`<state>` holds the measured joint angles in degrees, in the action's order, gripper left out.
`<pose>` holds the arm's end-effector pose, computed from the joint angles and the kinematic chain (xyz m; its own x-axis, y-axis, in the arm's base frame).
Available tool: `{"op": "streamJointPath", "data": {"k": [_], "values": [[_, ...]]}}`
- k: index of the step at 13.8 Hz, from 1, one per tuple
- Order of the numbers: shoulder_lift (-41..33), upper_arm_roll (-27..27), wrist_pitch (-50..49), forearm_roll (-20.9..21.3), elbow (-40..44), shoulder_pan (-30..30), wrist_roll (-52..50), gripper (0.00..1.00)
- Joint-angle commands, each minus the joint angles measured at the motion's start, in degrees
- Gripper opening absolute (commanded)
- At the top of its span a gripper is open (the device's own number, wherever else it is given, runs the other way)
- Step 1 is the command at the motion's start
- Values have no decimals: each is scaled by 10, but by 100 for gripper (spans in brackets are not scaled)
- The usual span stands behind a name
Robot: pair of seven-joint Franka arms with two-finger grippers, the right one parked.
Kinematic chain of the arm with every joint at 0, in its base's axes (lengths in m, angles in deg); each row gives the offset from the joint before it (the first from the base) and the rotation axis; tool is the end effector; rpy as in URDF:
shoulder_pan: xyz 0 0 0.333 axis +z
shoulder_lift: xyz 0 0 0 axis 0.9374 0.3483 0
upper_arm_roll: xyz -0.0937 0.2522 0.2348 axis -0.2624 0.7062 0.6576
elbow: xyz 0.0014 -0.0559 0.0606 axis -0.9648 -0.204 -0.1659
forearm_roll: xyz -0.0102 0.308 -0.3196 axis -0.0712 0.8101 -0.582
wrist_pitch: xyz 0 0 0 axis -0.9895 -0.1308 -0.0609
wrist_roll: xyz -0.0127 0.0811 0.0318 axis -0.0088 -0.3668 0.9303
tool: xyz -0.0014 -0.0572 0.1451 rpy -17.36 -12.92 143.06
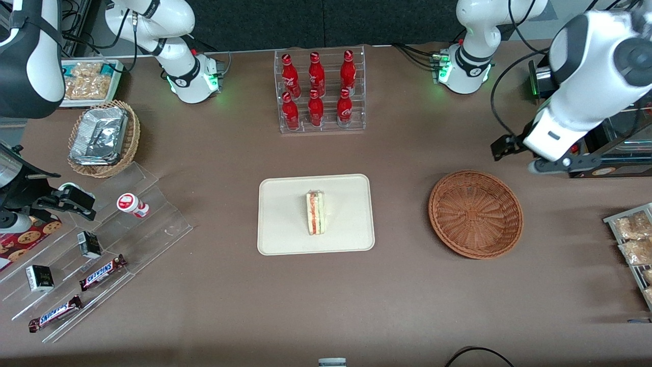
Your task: Place sandwich from basket to tray
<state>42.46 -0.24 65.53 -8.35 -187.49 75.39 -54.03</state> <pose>0.5566 -0.0763 0.5148 0.9942 0.0748 -0.0771 0.0731 -0.9970 -0.0256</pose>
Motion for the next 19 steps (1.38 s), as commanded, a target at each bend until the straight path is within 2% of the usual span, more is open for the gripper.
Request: {"op": "streamJointPath", "data": {"k": [1,6,9,13,16,19], "values": [[5,4,-53,-18,59,16,55,100],[6,12,-69,-19,112,21,73,100],[28,7,-81,-16,174,16,69,100],[31,2,-78,-5,177,18,73,100],[50,3,-76,25,191,20,74,100],[64,5,-76,25,199,21,74,100]]}}
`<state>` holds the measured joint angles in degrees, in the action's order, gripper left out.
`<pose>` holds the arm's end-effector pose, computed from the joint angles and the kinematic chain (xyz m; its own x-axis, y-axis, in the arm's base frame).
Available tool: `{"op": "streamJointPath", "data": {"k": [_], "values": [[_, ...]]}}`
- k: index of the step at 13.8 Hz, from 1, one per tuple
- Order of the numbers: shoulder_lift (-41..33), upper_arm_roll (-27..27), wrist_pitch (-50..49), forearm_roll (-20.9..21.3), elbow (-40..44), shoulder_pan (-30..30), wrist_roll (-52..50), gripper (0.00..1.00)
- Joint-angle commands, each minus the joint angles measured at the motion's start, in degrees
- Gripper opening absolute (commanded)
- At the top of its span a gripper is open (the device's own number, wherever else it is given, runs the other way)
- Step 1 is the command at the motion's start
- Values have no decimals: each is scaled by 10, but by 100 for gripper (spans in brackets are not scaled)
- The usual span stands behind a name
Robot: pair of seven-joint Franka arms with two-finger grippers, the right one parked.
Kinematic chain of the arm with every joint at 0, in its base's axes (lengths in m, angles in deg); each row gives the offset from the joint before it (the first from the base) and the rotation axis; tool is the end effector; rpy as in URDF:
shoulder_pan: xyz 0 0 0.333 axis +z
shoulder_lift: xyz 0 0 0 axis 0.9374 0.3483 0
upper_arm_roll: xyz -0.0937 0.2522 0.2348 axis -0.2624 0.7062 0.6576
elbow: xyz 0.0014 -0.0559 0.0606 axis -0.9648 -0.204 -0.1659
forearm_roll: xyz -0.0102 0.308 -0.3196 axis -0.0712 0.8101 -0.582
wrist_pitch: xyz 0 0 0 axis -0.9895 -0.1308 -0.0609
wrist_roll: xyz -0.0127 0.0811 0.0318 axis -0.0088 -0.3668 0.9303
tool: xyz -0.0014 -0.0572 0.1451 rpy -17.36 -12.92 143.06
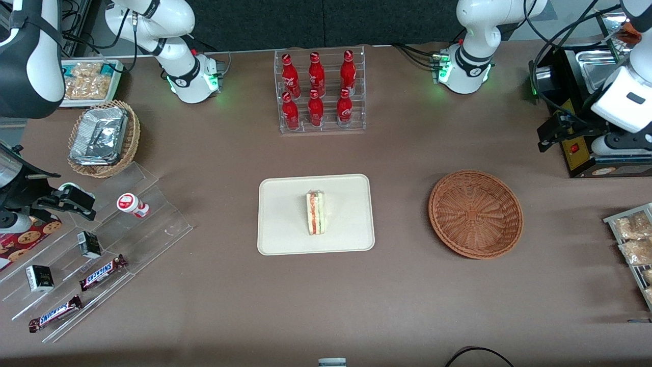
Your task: Place sandwich from basket to tray
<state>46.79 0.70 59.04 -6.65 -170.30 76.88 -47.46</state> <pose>0.5972 -0.0497 0.6204 0.9994 -0.0040 0.0341 -0.0034 -0.9998 -0.0194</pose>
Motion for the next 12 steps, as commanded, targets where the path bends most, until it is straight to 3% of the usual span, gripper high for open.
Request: {"op": "streamJointPath", "data": {"k": [1,12], "values": [[23,-4,-11,8,28,2,9,100],[21,68,-11,9,29,-77,9,100]]}}
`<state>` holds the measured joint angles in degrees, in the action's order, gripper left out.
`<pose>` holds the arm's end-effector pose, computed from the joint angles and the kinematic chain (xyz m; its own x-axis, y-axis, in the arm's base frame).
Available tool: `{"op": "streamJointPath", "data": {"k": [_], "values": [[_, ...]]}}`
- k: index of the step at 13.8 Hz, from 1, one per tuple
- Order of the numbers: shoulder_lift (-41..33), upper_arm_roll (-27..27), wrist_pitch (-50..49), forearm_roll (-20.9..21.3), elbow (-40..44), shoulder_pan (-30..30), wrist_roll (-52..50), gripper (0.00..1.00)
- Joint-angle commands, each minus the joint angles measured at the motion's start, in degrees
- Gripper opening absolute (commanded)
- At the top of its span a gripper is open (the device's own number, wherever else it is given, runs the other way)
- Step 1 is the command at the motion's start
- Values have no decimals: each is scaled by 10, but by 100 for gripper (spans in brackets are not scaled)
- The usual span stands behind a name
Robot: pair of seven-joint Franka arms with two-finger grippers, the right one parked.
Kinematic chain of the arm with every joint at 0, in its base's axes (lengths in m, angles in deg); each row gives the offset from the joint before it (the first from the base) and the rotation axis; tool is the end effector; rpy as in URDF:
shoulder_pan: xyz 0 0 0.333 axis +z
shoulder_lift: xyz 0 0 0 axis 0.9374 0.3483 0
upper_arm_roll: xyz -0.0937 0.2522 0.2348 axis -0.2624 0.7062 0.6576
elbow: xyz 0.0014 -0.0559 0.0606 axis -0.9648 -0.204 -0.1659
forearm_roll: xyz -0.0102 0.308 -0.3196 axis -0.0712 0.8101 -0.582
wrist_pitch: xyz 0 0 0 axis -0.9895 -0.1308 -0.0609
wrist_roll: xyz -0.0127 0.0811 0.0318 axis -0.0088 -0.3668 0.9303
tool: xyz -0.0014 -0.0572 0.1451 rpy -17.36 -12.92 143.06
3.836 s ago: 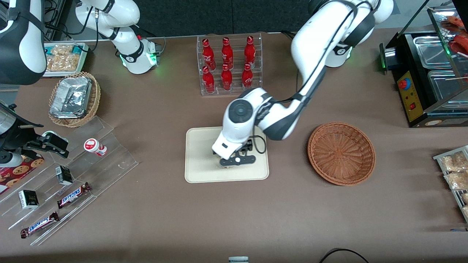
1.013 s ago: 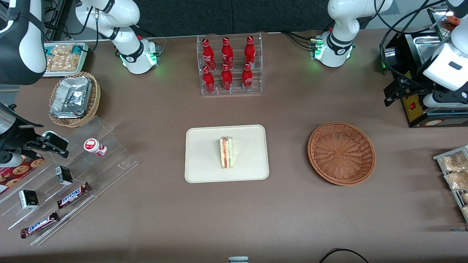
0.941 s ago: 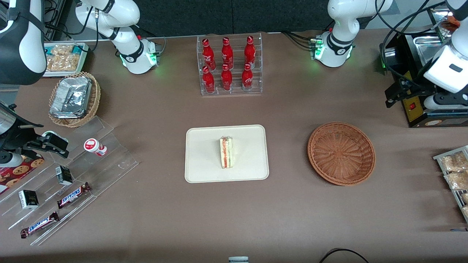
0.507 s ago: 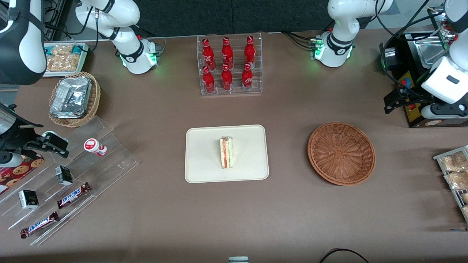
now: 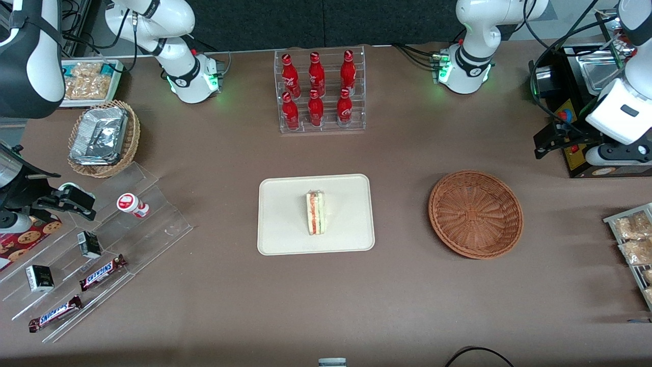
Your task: Place sandwich from basket to tray
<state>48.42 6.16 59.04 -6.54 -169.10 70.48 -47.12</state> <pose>0.6059 -0.0583 0.6148 0.9993 -0.0263 0.0269 -0.0259 -0.9995 -0.0153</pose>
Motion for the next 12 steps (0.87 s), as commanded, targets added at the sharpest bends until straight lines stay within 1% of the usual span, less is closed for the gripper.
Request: {"op": "streamJointPath", "data": {"k": [1,6,8,12], "values": [[3,13,-11,7,22,-12,5,100],[0,10,-18,7,31,-11,7,100],[-1,9,-17,20,27,-12,26,100],[-4,11,-19,16,28,-9,21,100]]}}
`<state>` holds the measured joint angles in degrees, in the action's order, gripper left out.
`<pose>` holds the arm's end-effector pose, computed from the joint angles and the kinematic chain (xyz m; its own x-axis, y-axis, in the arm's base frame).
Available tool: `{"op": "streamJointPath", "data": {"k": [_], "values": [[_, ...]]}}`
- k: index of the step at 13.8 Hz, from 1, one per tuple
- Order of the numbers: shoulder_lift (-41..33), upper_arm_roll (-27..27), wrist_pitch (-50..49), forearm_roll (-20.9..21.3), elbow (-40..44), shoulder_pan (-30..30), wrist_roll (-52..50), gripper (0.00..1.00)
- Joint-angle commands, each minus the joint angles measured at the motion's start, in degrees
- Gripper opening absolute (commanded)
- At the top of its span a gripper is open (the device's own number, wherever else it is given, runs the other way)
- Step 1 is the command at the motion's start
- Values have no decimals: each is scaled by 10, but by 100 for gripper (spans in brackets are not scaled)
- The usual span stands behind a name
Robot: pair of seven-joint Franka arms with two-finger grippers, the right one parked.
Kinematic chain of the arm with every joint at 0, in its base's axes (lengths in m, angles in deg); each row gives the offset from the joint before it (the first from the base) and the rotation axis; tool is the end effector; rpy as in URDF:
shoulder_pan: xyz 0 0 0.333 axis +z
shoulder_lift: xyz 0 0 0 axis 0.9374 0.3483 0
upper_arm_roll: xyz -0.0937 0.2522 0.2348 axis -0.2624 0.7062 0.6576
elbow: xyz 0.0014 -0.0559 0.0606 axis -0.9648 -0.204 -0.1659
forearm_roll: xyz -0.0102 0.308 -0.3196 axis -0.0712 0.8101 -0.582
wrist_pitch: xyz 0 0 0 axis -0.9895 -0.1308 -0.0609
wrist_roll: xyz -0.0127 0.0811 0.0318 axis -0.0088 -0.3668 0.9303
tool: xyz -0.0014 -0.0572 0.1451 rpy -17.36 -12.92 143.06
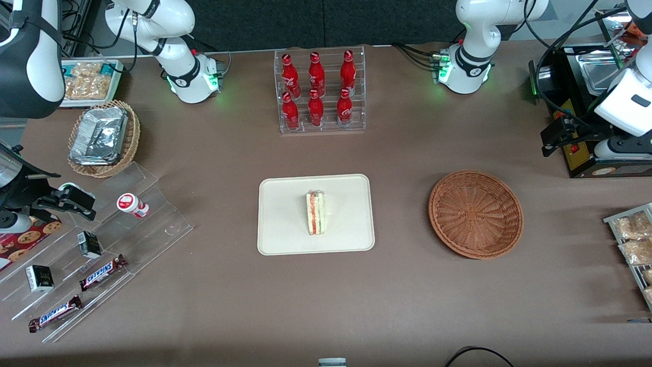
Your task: Place sandwich from basket to tray
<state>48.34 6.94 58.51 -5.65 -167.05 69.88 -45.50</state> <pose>0.6069 -0.0541 0.6338 0.9971 -0.0517 0.0550 -0.0500 -0.9983 -0.0304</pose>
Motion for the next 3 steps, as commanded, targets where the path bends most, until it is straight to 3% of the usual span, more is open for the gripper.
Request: {"op": "streamJointPath", "data": {"k": [1,3], "values": [[-3,2,-13,7,7,-4,1,100],[-3,2,-16,6,7,-4,0,100]]}}
